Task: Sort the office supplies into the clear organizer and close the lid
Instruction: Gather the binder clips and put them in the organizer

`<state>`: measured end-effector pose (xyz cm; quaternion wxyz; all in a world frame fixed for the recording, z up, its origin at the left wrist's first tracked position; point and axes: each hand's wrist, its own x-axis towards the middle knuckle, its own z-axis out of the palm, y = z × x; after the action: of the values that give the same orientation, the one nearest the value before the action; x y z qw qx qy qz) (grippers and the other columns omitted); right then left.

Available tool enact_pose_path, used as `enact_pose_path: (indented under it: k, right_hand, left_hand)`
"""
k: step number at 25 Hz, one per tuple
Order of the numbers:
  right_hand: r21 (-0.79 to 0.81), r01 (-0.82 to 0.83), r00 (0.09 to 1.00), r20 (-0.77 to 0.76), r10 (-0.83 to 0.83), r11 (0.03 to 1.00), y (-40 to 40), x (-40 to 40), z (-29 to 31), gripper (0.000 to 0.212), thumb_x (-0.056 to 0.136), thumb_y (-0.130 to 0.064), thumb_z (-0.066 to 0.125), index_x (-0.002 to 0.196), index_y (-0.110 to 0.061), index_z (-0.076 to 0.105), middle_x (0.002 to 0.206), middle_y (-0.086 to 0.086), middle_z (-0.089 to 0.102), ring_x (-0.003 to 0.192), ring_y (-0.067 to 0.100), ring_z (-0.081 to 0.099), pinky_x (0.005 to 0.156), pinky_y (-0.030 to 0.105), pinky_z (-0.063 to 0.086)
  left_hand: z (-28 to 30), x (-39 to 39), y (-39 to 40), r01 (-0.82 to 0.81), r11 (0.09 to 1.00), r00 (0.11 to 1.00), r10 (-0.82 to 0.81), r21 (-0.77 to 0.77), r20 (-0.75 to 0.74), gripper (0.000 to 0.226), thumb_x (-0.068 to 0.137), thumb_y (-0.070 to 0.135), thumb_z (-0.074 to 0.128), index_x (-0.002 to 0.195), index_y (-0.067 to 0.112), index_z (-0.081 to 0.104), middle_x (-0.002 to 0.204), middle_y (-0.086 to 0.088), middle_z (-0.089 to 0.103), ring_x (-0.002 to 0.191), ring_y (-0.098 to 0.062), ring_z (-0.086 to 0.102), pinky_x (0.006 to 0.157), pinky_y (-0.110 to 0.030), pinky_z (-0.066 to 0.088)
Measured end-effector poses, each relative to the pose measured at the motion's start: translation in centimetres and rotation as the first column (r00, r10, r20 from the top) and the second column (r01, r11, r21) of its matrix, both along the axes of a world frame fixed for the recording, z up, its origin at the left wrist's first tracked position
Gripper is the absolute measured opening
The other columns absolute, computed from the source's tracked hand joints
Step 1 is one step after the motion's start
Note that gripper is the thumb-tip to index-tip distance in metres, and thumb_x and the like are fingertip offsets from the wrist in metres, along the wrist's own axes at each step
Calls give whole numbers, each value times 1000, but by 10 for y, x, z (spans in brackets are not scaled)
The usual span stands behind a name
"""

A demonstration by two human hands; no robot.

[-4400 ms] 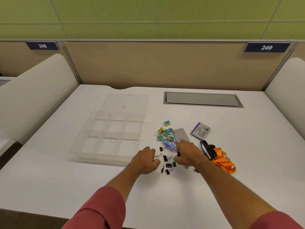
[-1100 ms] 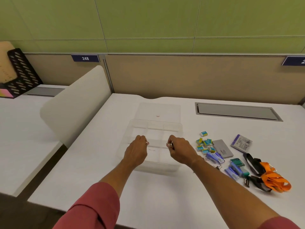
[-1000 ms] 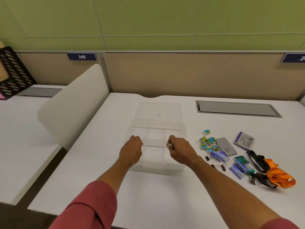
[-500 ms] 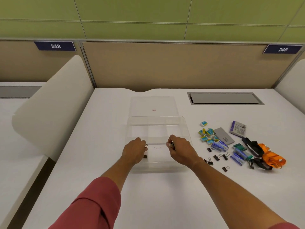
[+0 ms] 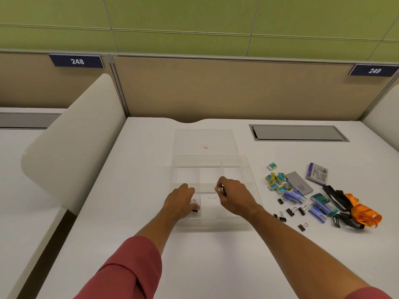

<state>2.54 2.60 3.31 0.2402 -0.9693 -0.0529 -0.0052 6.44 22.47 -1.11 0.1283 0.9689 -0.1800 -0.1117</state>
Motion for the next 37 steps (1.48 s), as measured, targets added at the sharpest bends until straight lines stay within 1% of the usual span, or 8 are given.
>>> enact_pose_path:
  k: [5, 9, 13, 20, 26, 29, 34, 37]
  right_hand:
    - [-5, -63, 998, -6, 63, 998, 28, 10, -2, 5, 92, -23, 49, 93, -20, 53, 83, 0, 64, 72, 21, 57, 60, 31, 43]
    - [-65, -123, 992, -16, 122, 990, 51, 17, -6, 7, 93, -24, 51, 96, -21, 56, 86, 0, 65, 75, 21, 58, 60, 32, 45]
    - [-135, -181, 983, -44, 177, 974, 69, 22, -11, 8, 91, -24, 53, 93, -23, 60, 82, -2, 69, 74, 22, 61, 59, 30, 44]
    - [-201, -262, 962, -138, 238, 944, 89, 25, -20, 17, 88, -19, 50, 94, -20, 66, 84, 5, 69, 75, 27, 62, 66, 34, 52]
    - [-132, -232, 966, -145, 213, 964, 97, 29, -22, 30, 96, -40, 47, 99, -14, 62, 92, 7, 67, 76, 24, 58, 63, 30, 41]
    - [-146, -252, 960, -165, 228, 957, 101, 30, -22, 31, 92, -42, 56, 105, -14, 60, 102, 7, 64, 88, 24, 60, 70, 32, 45]
    - [-160, -270, 948, -215, 233, 949, 102, 30, -23, 47, 78, -51, 70, 102, -13, 60, 100, 9, 63, 89, 25, 58, 69, 31, 43]
    - [-136, -257, 948, -228, 222, 957, 100, 29, -22, 49, 77, -51, 72, 105, -12, 61, 102, 9, 66, 90, 25, 60, 72, 33, 47]
  left_hand:
    - [2, -2, 11, 38, 998, 998, -35, -59, 50, 56, 78, 51, 67, 118, 12, 57, 112, -3, 52, 90, -21, 57, 75, -34, 51]
    - [0, -2, 29, 96, 995, 963, -92, -2, 254, 61, 84, 50, 54, 133, 14, 49, 138, -9, 44, 121, -26, 47, 98, -37, 41]
    - [-3, -5, 49, 18, 999, 947, -26, 28, 321, 72, 85, 52, 44, 145, 14, 34, 154, -15, 29, 140, -30, 29, 113, -41, 23]
    - [-14, -9, 77, -96, 995, 949, 92, -4, 302, 71, 91, 55, 33, 151, 20, 20, 159, -12, 17, 146, -27, 18, 117, -41, 14]
    - [-17, -7, 77, -141, 989, 950, 146, -38, 278, 67, 92, 51, 26, 151, 19, 23, 159, -11, 18, 146, -27, 17, 117, -41, 14]
    - [-17, -6, 78, -157, 987, 949, 162, -39, 272, 67, 92, 51, 26, 150, 18, 25, 159, -12, 20, 146, -27, 19, 117, -41, 16]
    - [-19, -8, 80, -171, 985, 953, 174, -33, 250, 66, 93, 52, 27, 149, 17, 27, 158, -12, 21, 146, -28, 20, 116, -42, 17]
    - [-21, -9, 82, -179, 984, 955, 178, -16, 237, 67, 93, 53, 25, 149, 18, 26, 159, -12, 19, 146, -28, 18, 117, -42, 16]
